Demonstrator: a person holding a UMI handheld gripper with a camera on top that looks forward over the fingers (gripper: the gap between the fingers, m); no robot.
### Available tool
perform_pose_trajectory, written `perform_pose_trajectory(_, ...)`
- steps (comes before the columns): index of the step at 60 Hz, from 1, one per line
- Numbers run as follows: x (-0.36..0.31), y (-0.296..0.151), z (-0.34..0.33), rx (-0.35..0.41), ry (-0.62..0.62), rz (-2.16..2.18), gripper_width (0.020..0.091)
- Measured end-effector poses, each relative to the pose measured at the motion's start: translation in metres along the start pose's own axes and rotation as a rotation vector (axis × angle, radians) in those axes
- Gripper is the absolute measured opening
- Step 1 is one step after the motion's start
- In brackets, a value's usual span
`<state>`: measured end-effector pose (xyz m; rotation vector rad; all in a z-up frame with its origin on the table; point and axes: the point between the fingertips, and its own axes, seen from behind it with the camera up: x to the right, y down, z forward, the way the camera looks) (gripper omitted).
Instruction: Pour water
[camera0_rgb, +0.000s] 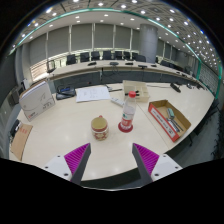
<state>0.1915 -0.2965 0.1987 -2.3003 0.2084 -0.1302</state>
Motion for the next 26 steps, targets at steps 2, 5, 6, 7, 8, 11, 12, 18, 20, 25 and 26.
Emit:
perform_pose_trajectory(2, -0.003, 0.006, -0.012, -0.005, 0.001, -0.005, 0.0854)
perform_pose_trajectory(5, -0.011, 0.011, -0.027, -0.004, -0.003, -0.011, 0.0857)
perform_pose_trajectory(6, -0.013, 0.013, -0.032, -0.004, -0.004, -0.013, 0.0858)
perform_pose_trajectory(7, -0.015, 0.016, -0.037, -0.005, -0.005, -0.016, 0.0858)
perform_pose_trajectory(8, -0.016, 0.018, -0.042, -0.005, -0.005, -0.02, 0.0857)
perform_pose_trajectory(11, -0.017, 0.024, -0.051, -0.009, -0.001, -0.034, 0.0857)
perform_pose_trajectory(12, -0.018, 0.027, -0.055, -0.01, 0.001, -0.038, 0.0858)
perform_pose_trajectory(18, -0.019, 0.036, -0.07, 0.003, 0.018, -0.08, 0.0858)
perform_pose_trajectory(20, -0.016, 0.037, -0.07, 0.01, 0.023, -0.095, 0.0858)
perform_pose_trajectory(25, -0.021, 0.039, -0.078, 0.025, 0.021, -0.11, 0.0859)
perform_pose_trajectory(26, -0.022, 0.039, -0.079, 0.024, 0.016, -0.11, 0.0859)
